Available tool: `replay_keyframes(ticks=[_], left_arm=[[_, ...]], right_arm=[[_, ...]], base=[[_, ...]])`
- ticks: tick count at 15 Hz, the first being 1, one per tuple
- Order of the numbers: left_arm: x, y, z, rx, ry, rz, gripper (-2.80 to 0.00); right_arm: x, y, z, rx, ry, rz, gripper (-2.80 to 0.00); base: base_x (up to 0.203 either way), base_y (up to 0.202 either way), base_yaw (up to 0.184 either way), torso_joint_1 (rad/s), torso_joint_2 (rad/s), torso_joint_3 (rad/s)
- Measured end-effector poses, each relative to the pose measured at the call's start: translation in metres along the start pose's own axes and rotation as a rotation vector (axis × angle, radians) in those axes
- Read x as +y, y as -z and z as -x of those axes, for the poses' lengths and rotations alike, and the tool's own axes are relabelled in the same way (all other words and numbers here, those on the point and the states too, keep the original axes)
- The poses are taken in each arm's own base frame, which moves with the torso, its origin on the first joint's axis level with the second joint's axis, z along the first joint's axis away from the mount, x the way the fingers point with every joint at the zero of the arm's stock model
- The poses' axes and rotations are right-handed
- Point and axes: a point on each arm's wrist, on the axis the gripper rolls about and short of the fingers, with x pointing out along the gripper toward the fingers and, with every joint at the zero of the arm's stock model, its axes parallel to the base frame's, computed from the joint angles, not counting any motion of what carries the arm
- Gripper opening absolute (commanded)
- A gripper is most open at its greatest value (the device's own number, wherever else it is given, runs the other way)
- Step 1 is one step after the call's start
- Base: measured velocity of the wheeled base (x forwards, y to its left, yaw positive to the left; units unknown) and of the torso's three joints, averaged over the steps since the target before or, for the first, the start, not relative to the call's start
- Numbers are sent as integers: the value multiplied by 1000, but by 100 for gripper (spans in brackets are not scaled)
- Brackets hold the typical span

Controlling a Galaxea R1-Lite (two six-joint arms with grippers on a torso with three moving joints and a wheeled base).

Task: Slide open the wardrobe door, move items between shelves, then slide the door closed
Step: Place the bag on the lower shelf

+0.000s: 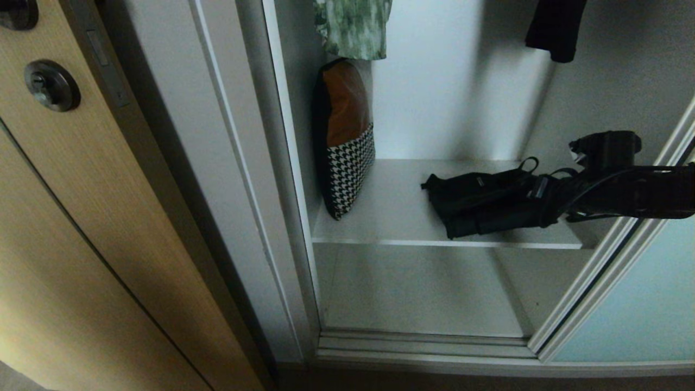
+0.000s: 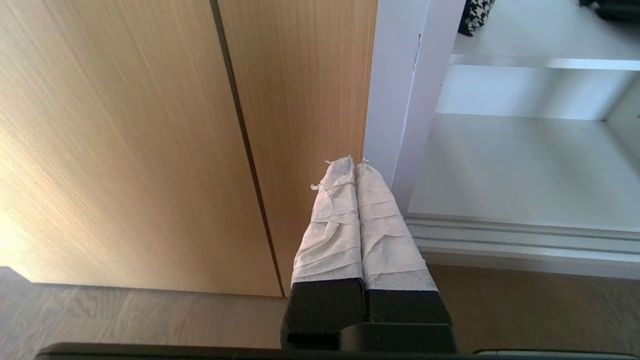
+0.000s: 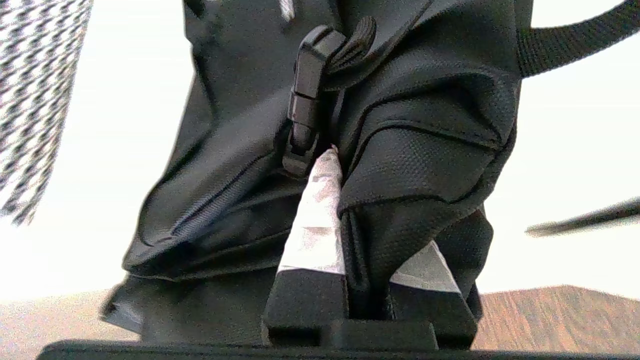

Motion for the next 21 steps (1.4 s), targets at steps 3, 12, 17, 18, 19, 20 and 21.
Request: replay_keyframes(ticks=[3,12,17,18,19,20,21], left_arm=[[0,0,0,0,0,0,-280],[0,0,0,0,0,0,-280],[0,0,0,0,0,0,-280],[0,0,0,0,0,0,-280],[0,0,0,0,0,0,-280],[0,0,0,0,0,0,-280],[0,0,0,0,0,0,-280]], right_arm=[[11,-2,44,-5,-17,17,-280],[34,-23,152,-49,-67,43,-280],[37,-23,198,-76,-86,62,-280],[37,-22,207,-80,-88,70,-280],[37,-19,214,-83,-88,76,-280],[36,-17,222,-85,-89,83,-280],[35,-14,228,-89,-90,90,-280]], base=[[0,0,0,0,0,0],[0,0,0,0,0,0],[0,0,0,0,0,0],[0,0,0,0,0,0],[0,0,0,0,0,0],[0,0,0,0,0,0],[0,0,0,0,0,0]])
